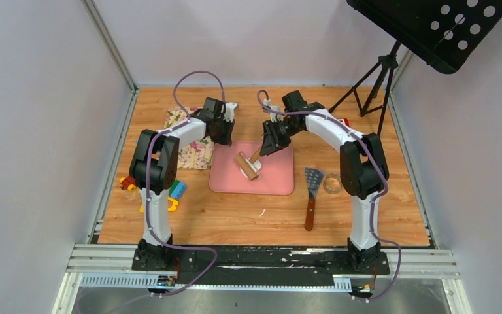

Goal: Roll out the dumpling wrappers from the dough
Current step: Flatten out the dough on the work surface.

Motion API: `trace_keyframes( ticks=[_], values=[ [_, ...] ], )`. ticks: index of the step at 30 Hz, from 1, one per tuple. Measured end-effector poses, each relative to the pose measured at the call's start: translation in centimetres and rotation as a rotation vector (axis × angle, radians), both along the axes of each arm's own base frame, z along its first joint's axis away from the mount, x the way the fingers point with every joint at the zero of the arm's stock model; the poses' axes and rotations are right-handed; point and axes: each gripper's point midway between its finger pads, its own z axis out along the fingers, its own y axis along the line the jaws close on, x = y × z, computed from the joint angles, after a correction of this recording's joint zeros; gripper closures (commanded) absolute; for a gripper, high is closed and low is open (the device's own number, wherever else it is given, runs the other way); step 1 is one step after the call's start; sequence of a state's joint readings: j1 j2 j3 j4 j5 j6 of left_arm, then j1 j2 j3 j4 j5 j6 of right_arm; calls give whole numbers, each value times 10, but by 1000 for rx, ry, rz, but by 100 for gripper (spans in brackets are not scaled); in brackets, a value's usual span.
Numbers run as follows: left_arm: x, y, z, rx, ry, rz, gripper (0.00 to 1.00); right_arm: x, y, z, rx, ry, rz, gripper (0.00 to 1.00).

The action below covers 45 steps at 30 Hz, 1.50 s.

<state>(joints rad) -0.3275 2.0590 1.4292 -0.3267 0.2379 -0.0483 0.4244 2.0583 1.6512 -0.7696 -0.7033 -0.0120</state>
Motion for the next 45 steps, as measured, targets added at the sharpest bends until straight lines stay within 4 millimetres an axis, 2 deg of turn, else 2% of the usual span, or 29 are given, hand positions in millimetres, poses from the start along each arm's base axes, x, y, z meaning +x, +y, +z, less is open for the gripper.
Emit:
trace_keyframes(
  ticks=[6, 19, 27, 39, 45],
  values=[
    [0, 0, 0, 1, 1, 0, 100, 0, 2, 1, -21, -6, -5, 100],
    [0, 0, 0, 0, 0, 0, 100, 15, -26, 1, -95, -12, -67, 100],
    [0, 0, 0, 0, 1, 0, 100, 19, -32, 4, -141, -49, -54, 100],
    [0, 0, 0, 0, 1, 0, 100, 7, -4, 5, -167, -109, 25, 100],
    [0, 0, 0, 0, 1, 0, 100, 5, 0, 4, -167, -116, 35, 100]
  ],
)
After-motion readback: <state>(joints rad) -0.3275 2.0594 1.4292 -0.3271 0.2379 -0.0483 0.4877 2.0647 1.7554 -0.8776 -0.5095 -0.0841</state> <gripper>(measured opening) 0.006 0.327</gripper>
